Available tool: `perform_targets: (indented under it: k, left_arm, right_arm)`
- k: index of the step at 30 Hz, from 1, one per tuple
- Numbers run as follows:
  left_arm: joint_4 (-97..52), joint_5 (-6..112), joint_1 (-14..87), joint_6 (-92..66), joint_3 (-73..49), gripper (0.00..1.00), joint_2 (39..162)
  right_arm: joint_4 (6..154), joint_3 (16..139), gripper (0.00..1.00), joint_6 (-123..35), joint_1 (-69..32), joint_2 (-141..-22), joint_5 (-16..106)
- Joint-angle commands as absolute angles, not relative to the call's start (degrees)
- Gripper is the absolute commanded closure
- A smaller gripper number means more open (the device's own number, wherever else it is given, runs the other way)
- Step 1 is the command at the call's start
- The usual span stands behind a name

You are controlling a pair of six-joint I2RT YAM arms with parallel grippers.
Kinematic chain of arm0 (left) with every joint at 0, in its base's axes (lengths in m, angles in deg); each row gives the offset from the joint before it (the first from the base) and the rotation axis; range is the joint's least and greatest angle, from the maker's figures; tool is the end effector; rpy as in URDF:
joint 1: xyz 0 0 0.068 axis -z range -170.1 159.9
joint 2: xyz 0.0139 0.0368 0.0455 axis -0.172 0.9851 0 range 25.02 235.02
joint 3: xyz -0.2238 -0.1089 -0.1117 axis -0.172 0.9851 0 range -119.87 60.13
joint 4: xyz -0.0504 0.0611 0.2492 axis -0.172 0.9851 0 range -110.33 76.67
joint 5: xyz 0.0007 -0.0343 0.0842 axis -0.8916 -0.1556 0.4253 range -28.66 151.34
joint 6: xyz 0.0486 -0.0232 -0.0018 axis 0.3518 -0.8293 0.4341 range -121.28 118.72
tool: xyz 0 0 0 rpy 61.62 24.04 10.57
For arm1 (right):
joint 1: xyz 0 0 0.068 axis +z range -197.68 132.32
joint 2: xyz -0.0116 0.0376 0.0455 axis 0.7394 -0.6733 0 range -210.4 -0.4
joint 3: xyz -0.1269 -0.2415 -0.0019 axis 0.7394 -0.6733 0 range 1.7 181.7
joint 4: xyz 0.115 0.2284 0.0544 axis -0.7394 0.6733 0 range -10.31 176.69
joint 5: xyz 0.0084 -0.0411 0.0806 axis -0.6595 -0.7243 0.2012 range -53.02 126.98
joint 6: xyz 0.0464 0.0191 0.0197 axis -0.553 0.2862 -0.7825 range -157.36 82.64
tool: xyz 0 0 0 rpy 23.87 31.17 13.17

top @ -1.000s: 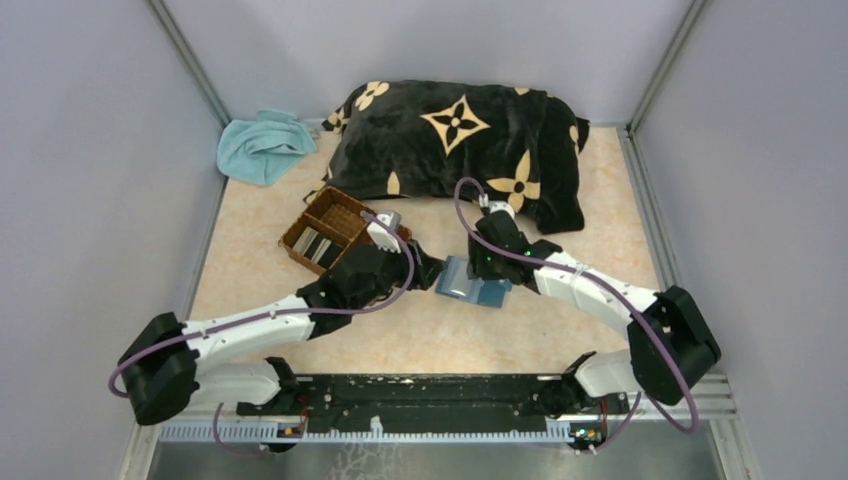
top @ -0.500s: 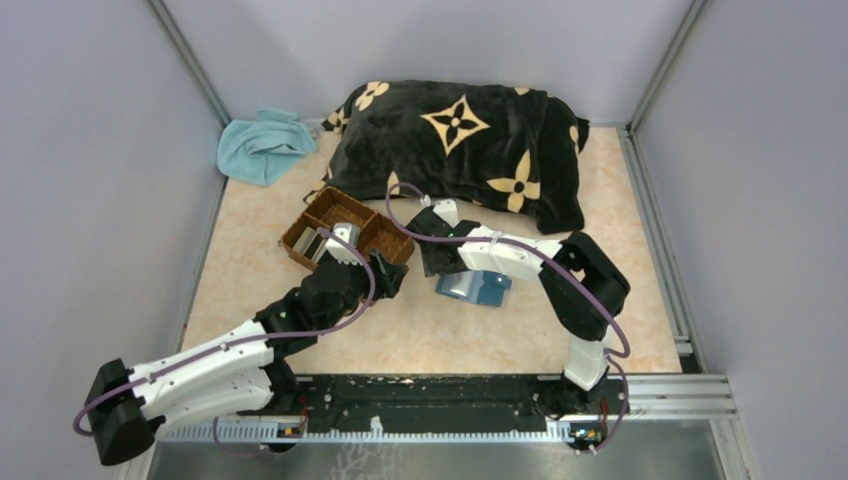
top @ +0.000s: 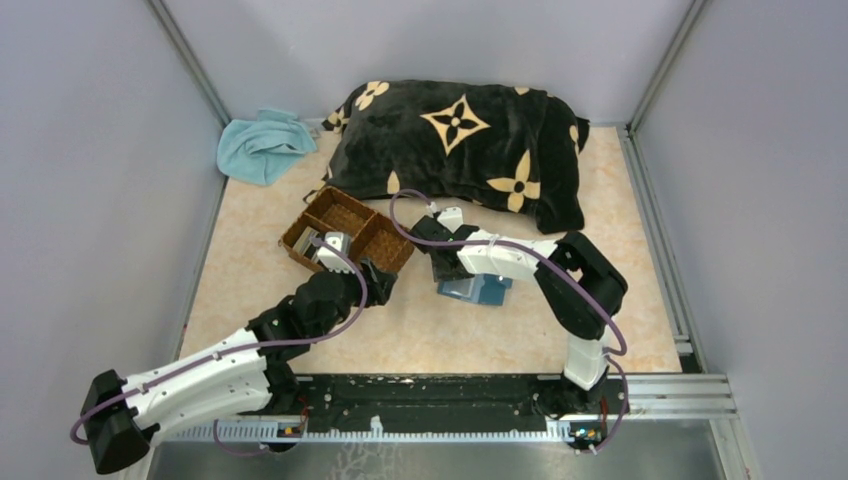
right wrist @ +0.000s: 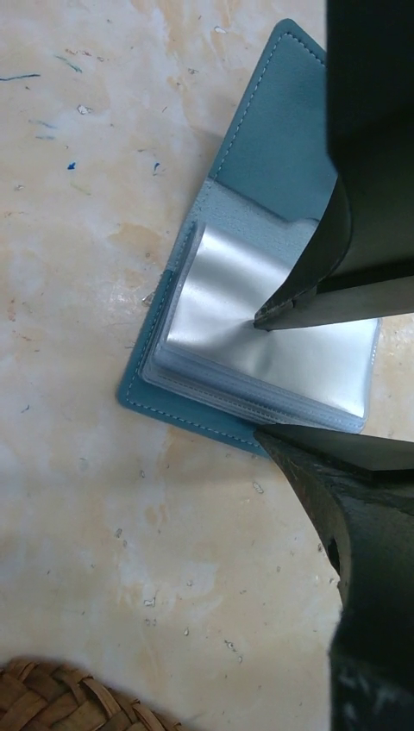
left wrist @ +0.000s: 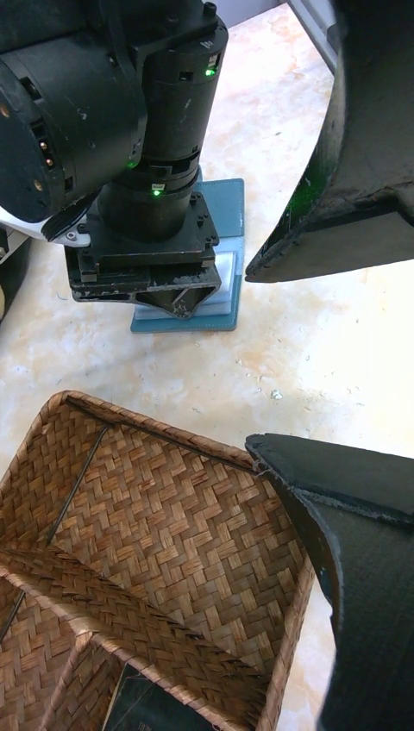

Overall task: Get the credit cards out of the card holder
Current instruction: Remove the credit card from the card holder.

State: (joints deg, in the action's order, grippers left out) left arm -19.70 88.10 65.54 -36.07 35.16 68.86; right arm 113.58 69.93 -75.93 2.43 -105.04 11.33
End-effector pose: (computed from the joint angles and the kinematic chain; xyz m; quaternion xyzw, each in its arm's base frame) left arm 0.1151 -0.1400 0.2387 0.0123 0.8055 -0.2654 0.5297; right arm 0.2396 0.2626 0.1719 -0.0588 0.9596 -0.0398 0.2721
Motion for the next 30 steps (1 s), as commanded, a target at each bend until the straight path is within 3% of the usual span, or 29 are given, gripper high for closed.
perform_targets:
  k: [1,17,30]
  left_arm:
    - [-17.96,88.48,65.81,-37.02,35.35,0.29,66.97]
    - [-17.04,88.57,65.80,-37.67,35.78,0.29,66.87]
    - [-19.03,87.40,65.80,-37.95,35.87,0.29,69.23]
  right_arm:
    - [113.00,66.87,0.56,-76.47,2.82,-104.87,10.44]
    - [108.55,62.21,0.99,-77.19,1.73,-103.28,15.58]
    - [105.96,57.05,1.00,-76.92,-2.59,-91.33,18.95]
